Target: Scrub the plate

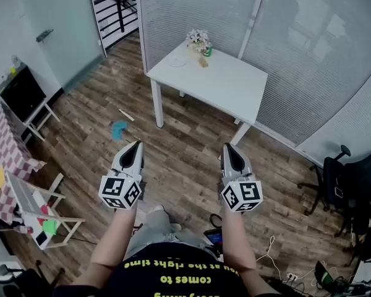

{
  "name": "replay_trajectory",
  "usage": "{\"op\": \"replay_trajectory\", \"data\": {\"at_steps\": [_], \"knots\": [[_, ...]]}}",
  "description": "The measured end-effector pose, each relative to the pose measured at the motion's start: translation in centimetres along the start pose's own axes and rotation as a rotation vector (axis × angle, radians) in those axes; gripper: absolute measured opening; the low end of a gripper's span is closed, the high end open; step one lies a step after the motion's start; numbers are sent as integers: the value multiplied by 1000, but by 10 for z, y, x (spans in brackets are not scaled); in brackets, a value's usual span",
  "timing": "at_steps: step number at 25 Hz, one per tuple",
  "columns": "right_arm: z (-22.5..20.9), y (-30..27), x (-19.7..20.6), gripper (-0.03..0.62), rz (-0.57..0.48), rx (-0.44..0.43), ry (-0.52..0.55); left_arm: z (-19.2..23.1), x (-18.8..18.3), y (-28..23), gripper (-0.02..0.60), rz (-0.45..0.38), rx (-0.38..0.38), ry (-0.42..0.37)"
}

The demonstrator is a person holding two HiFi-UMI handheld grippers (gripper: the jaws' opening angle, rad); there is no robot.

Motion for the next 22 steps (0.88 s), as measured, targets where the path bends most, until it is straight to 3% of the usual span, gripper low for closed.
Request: {"op": "replay_trajectory", "data": {"at_steps": [9,22], "knots": [[-16,-33,4,6,11,0,-9,21,5,-32,0,-2,-5,4],[-45,-134,1,6,12,21,-9,82,-5,-129,0,-18,12,0]]}}
Point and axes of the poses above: the fingertips, and each gripper's own axes: y backward along the fingers, z to its left, x out of its underside, the point moved 7 cm from there along y, backward along the fingers, and after that the axes turned 3 degrees about -y, right-handed, at the moved point
